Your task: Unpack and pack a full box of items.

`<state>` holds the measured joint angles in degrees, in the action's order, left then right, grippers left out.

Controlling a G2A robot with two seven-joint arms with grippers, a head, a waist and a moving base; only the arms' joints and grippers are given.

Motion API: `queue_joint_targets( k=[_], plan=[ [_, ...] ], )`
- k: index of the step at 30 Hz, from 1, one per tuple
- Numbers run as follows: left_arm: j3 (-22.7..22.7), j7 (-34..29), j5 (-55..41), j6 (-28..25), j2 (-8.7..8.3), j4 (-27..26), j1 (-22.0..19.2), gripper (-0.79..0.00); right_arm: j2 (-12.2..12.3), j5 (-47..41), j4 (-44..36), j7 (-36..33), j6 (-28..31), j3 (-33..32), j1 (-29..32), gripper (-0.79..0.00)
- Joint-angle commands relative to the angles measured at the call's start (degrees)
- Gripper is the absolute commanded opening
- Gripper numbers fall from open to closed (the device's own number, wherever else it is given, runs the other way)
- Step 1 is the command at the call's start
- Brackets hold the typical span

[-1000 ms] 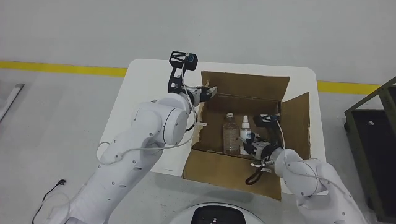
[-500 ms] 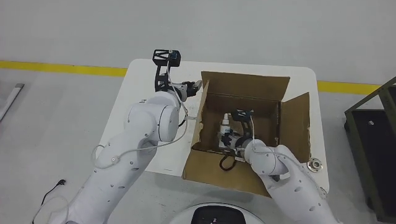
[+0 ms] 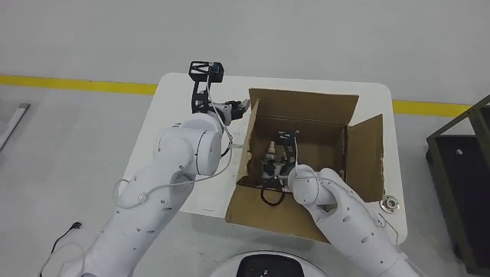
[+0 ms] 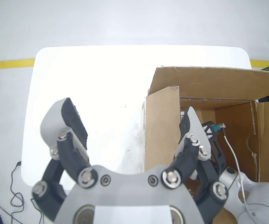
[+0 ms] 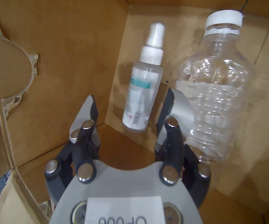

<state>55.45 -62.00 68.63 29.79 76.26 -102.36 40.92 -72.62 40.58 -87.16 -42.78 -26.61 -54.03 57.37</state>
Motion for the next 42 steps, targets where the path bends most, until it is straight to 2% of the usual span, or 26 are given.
queue_joint_targets(
  k=[1,3,5,6,7,8,9,10,11,12,17,20,25,32,36,40,42],
  plan=[
    [0.0,0.0,0.0,0.0,0.0,0.0,0.0,0.0,0.1,0.1,-0.7,-0.1,0.1,-0.6,0.2,-0.031],
    [0.0,0.0,0.0,0.0,0.0,0.0,0.0,0.0,0.2,0.1,-2.5,-0.1,0.4,-1.6,0.8,-0.046],
    [0.0,0.0,0.0,0.0,0.0,0.0,0.0,0.0,0.6,0.5,-5.8,-0.3,1.1,-3.4,1.8,-0.185],
    [0.0,0.0,0.0,0.0,0.0,0.0,0.0,0.0,1.0,1.1,-7.8,-0.8,1.2,-4.6,2.6,-0.206],
    [0.0,0.0,0.0,0.0,0.0,0.0,0.0,0.0,1.3,1.0,-10.8,-1.2,1.4,-6.4,3.7,-0.265],
    [0.0,0.0,0.0,0.0,0.0,0.0,0.0,0.0,1.8,1.5,-14.3,-1.5,1.9,-8.4,4.9,-0.4],
    [0.0,0.0,0.0,0.0,0.0,0.0,0.0,0.0,2.3,2.4,-17.7,-2.3,2.2,-10.7,6.6,-0.462],
    [0.0,0.0,0.0,0.0,0.0,0.0,0.0,0.0,2.9,3.3,-21.7,-3.1,2.7,-13.2,8.1,-0.579],
    [0.0,0.0,0.0,0.0,0.0,0.0,0.0,0.0,3.3,4.1,-25.0,-4.2,3.1,-15.7,9.9,-0.653],
    [0.0,0.0,0.0,0.0,0.0,0.0,0.0,0.0,3.8,4.9,-28.5,-5.3,3.3,-18.4,11.7,-0.779],
    [0.0,0.0,0.0,0.0,0.0,0.0,0.0,0.0,5.7,10.2,-41.8,-10.4,7.2,-31.3,19.5,-0.785],
    [0.0,0.0,0.0,0.0,0.0,0.0,0.0,0.0,6.3,10.3,-46.8,-12.1,8.5,-39.0,24.0,-0.785],
    [0.0,0.0,0.0,0.0,0.0,0.0,0.0,0.0,6.9,14.5,-47.5,-13.5,11.8,-50.1,29.7,-0.785],
    [0.0,0.0,0.0,0.0,0.0,0.0,0.0,0.0,7.1,13.9,-47.4,-17.4,15.5,-62.8,38.8,-0.785],
    [0.0,0.0,0.0,0.0,0.0,0.0,0.0,0.0,7.1,15.2,-45.9,-20.4,17.8,-66.4,42.9,-0.785],
    [0.0,0.0,0.0,0.0,0.0,0.0,0.0,0.0,7.5,19.0,-42.1,-22.9,21.1,-65.4,44.4,-0.785],
    [0.0,0.0,0.0,0.0,0.0,0.0,0.0,0.0,7.5,20.6,-39.3,-23.8,19.6,-63.9,44.0,-0.785]
  ],
)
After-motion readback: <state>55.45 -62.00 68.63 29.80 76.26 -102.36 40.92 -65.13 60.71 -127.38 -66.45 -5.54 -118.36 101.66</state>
